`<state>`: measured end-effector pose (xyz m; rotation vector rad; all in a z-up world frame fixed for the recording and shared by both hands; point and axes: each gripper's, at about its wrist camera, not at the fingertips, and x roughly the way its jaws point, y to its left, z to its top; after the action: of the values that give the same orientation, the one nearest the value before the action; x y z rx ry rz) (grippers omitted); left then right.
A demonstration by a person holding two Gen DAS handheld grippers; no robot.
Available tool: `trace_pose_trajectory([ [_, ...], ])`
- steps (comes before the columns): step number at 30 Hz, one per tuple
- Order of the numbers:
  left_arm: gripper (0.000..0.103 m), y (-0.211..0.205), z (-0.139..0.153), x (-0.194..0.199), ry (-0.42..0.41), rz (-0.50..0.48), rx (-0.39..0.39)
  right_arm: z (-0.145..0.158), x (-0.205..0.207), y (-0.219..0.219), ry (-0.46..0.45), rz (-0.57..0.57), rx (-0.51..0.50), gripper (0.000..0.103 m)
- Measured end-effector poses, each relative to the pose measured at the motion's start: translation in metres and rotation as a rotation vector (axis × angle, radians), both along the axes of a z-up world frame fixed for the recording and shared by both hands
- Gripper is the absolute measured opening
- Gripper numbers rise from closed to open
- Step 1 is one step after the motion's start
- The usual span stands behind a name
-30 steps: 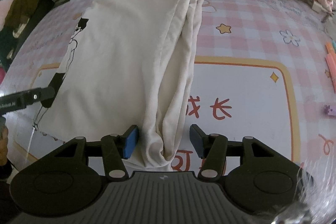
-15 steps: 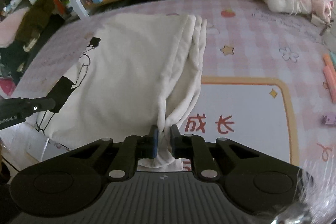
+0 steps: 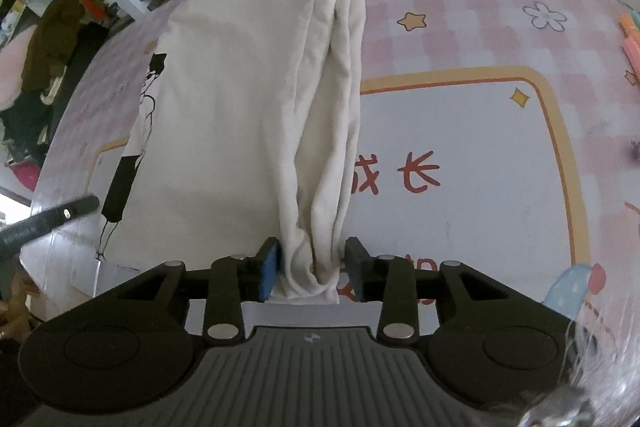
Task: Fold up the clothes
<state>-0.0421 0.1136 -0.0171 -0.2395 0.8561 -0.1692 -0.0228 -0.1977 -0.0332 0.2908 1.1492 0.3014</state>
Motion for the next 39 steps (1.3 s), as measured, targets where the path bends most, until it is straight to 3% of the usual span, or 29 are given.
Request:
trace_pose_trajectory([
  [7, 0.03, -0.003, 0.014, 0.007, -0.087, 0.0, -0.038, 0.0, -0.003, 0.005, -0.026, 0.028, -0.033, 0.035],
  [25, 0.031, 0.0, 0.009, 0.01, -0.083, -0.016, -0.065, 0.0, -0.003, 0.006, -0.033, 0.001, -0.029, 0.035],
  [29, 0.044, -0.001, 0.008, 0.011, -0.071, -0.039, -0.062, 0.0, -0.003, 0.006, -0.034, 0.001, -0.028, 0.035],
  [33, 0.046, -0.002, 0.008, 0.008, -0.075, -0.045, -0.049, 0.0, -0.004, 0.007, -0.036, 0.002, -0.037, 0.034],
  [37, 0.055, -0.006, 0.011, 0.007, -0.087, -0.054, -0.026, -0.001, -0.005, 0.011, -0.029, 0.026, -0.04, 0.017],
  [39, 0.068, -0.01, 0.015, 0.006, -0.107, -0.073, 0.002, -0.001, -0.004, 0.011, -0.022, 0.027, -0.02, 0.014],
])
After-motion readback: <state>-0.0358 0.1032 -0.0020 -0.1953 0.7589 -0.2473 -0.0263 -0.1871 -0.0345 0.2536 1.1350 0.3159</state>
